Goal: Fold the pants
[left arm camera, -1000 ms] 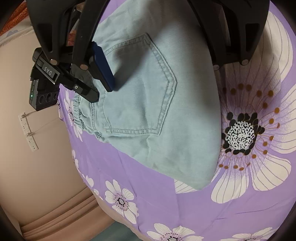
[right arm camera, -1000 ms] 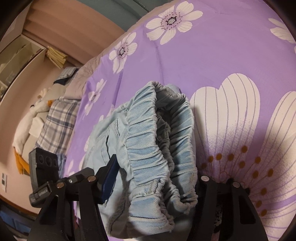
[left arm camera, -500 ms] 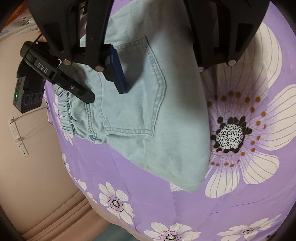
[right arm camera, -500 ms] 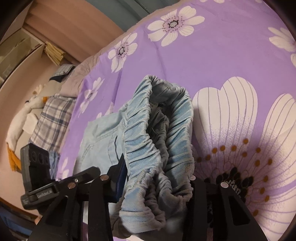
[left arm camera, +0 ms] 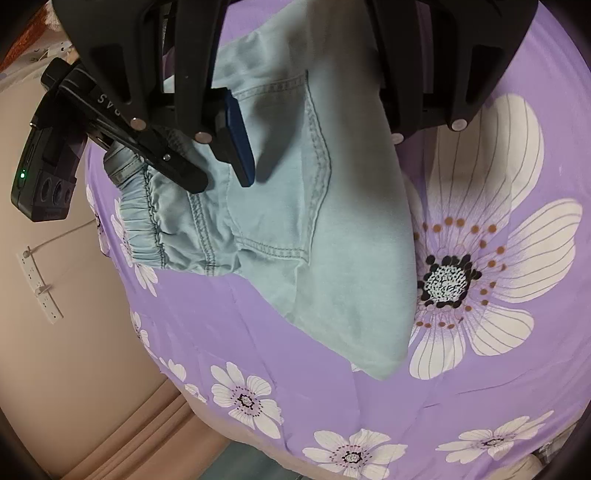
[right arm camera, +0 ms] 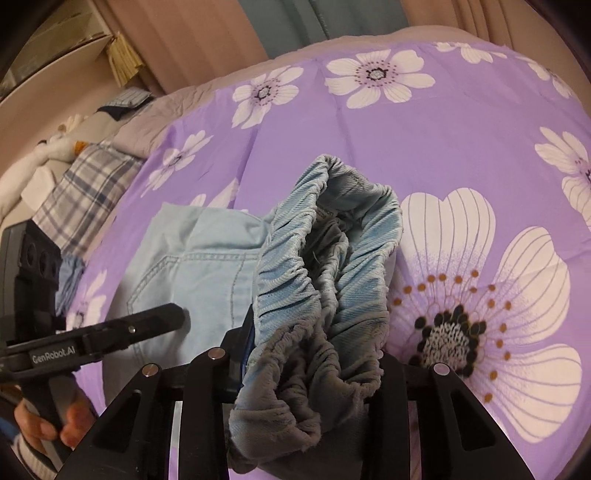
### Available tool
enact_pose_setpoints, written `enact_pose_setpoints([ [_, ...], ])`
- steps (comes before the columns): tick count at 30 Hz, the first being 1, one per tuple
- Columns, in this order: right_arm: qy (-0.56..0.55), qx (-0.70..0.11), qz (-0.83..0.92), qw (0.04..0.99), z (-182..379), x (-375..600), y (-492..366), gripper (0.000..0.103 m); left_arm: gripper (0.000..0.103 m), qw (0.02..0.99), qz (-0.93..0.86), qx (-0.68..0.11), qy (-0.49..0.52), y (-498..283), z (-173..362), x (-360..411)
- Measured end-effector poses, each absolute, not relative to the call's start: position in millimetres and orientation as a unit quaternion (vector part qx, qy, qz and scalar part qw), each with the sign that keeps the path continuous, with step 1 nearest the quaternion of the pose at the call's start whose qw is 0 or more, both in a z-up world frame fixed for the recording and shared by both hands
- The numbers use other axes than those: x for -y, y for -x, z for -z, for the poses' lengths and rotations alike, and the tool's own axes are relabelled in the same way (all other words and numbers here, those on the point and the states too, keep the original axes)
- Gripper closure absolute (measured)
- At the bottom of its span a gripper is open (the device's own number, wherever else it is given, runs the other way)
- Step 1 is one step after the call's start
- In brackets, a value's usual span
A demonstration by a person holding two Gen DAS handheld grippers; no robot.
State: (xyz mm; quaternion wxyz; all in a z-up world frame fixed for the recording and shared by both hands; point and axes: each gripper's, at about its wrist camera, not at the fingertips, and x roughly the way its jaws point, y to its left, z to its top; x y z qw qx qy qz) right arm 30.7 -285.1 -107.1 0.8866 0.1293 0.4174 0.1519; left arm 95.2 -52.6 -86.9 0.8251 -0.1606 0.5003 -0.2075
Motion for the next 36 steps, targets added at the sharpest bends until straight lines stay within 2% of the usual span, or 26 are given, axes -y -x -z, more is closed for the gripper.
enact_pose_setpoints([
  [24,-0.062,-0.347,-0.203,0.914,65,251,33,0.067,0.055,0.867,0.206,-0.433,0.134,-7,29,25],
  [27,-0.058,-0.334,-0.209,0.917,59,249,38,0.067,0.061,0.873,0.206,-0.422,0.134,-1,22,21],
  [36,-0.039,-0.292,-0.219,0.93,38,245,53,0.067,0.063,0.886,0.21,-0.386,0.145,17,0,10],
])
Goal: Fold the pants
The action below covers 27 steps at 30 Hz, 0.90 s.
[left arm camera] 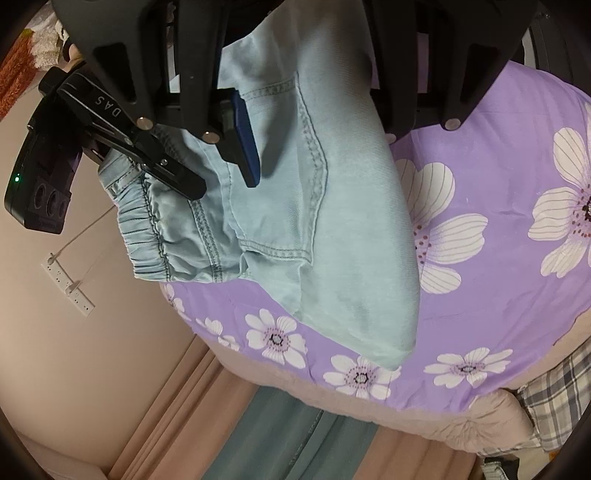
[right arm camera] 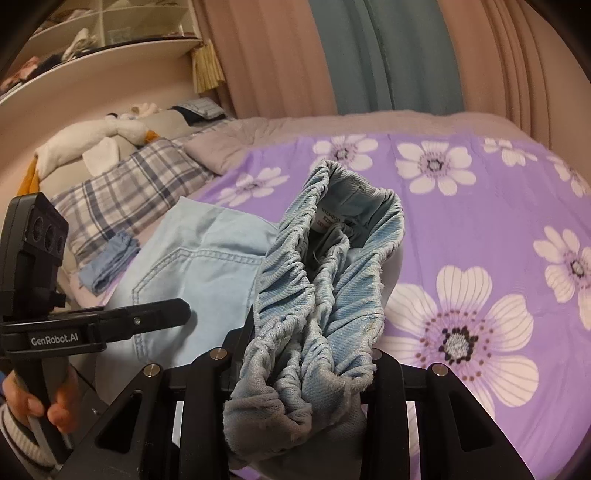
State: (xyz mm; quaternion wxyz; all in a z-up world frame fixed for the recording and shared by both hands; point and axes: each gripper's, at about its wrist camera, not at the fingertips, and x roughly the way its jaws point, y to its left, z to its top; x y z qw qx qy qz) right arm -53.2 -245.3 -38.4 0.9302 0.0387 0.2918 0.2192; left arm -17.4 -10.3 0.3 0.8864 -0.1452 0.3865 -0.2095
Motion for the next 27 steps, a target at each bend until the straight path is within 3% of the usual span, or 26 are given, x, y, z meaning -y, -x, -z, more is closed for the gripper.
enact_pose_setpoints([
  [5,-0.031,-0.273,-0.22,0.936,30,246,62,0.067,0.075,0.895,0.206,-0.368,0.146,25,-10,6],
  [27,-0.015,-0.2,-0.224,0.954,-2,248,79,0.067,0.076,0.921,0.219,-0.298,0.126,38,-59,-2],
])
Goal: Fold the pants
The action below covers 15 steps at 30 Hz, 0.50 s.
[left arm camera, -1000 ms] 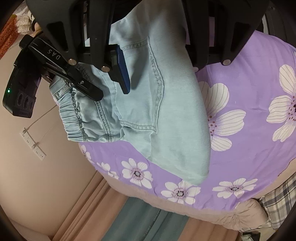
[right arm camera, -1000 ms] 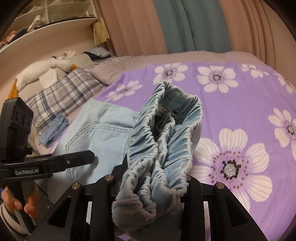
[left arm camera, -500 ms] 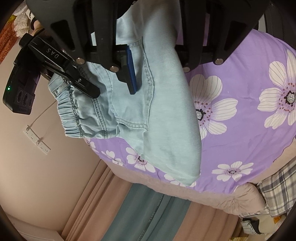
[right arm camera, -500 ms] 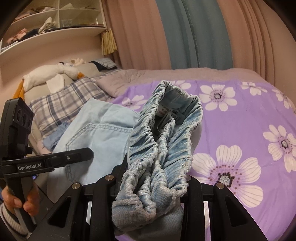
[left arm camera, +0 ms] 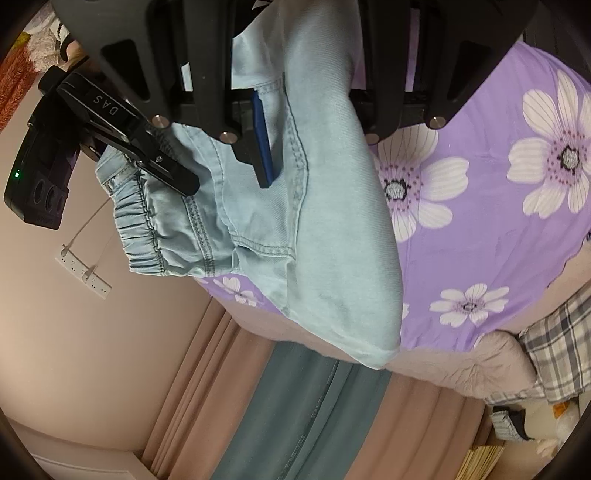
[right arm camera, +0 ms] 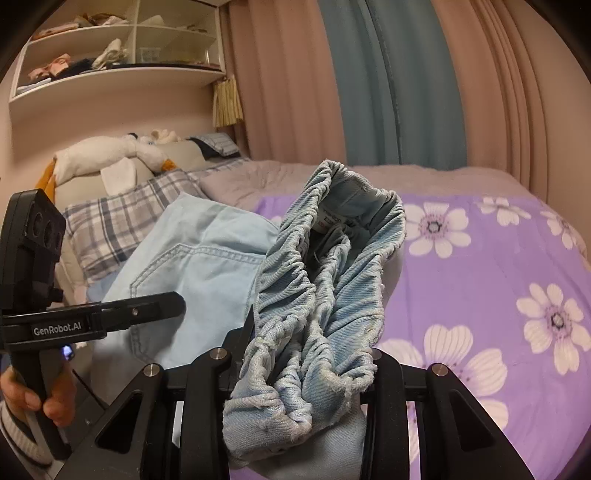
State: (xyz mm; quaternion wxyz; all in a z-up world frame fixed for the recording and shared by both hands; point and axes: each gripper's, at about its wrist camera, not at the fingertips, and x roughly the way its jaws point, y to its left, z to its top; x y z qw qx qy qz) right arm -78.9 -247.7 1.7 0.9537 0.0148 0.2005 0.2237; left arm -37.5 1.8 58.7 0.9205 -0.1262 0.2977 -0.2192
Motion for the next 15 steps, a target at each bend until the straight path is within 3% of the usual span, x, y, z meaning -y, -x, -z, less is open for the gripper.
enact_pose_setpoints([
  [15,0.0,-0.148,-0.222,0.964,-7,246,72,0.067,0.076,0.933,0.218,-0.264,0.111,13,-83,-1],
])
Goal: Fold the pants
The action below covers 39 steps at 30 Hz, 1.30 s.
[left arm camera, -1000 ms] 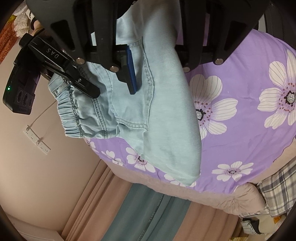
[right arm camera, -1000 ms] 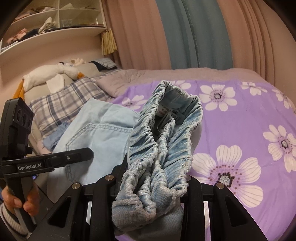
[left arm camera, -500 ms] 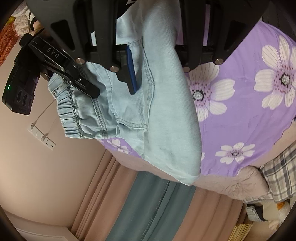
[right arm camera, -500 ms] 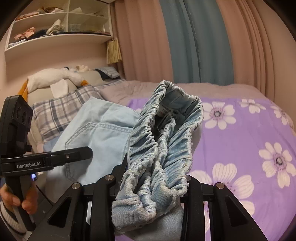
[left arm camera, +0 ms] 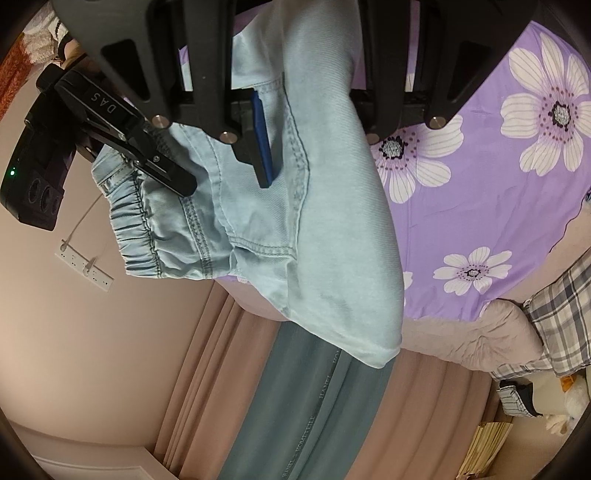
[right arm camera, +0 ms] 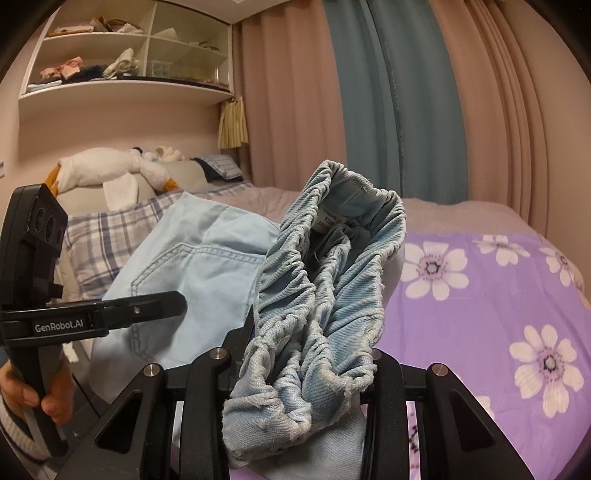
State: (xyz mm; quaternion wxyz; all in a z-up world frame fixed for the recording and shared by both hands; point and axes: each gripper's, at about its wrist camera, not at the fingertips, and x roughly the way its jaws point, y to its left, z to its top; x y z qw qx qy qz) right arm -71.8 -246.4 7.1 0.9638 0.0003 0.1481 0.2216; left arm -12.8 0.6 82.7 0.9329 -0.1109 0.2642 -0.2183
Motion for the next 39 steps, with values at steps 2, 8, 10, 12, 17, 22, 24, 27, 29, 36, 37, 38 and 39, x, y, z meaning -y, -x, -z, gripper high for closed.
enact_pose_setpoints([
  [2,0.0,-0.146,-0.22,0.964,-8,246,69,0.067,0.076,0.934,0.217,-0.264,0.107,8,-84,2],
  [8,-0.004,-0.147,-0.216,0.965,-10,246,61,0.067,0.076,0.934,0.216,-0.268,0.101,-7,-83,8],
  [10,-0.005,-0.148,-0.214,0.966,-9,245,58,0.067,0.076,0.933,0.215,-0.269,0.101,-12,-82,10],
  [12,-0.006,-0.149,-0.211,0.966,-9,243,55,0.067,0.076,0.934,0.214,-0.269,0.098,-18,-82,10],
  [17,-0.008,-0.149,-0.208,0.967,-9,242,49,0.067,0.076,0.934,0.211,-0.271,0.098,-34,-80,10],
  [22,-0.003,-0.15,-0.204,0.967,-10,239,45,0.067,0.076,0.935,0.206,-0.274,0.097,-51,-76,8],
  [24,-0.002,-0.152,-0.203,0.967,-9,238,42,0.067,0.076,0.934,0.205,-0.277,0.097,-57,-74,7],
  [27,-0.001,-0.155,-0.201,0.967,-9,237,39,0.067,0.076,0.933,0.202,-0.281,0.097,-69,-71,6],
  [29,0.0,-0.157,-0.2,0.967,-9,237,38,0.067,0.076,0.933,0.2,-0.284,0.097,-75,-68,6],
  [36,-0.006,-0.166,-0.198,0.966,-6,234,32,0.067,0.076,0.931,0.195,-0.293,0.1,-92,-62,4],
  [37,-0.006,-0.168,-0.198,0.966,-5,233,31,0.067,0.076,0.93,0.195,-0.295,0.101,-94,-61,4],
  [38,-0.007,-0.169,-0.198,0.966,-4,233,30,0.067,0.076,0.93,0.194,-0.296,0.101,-96,-60,5],
  [39,-0.008,-0.174,-0.198,0.965,-4,233,28,0.067,0.076,0.929,0.194,-0.298,0.101,-98,-59,5],
])
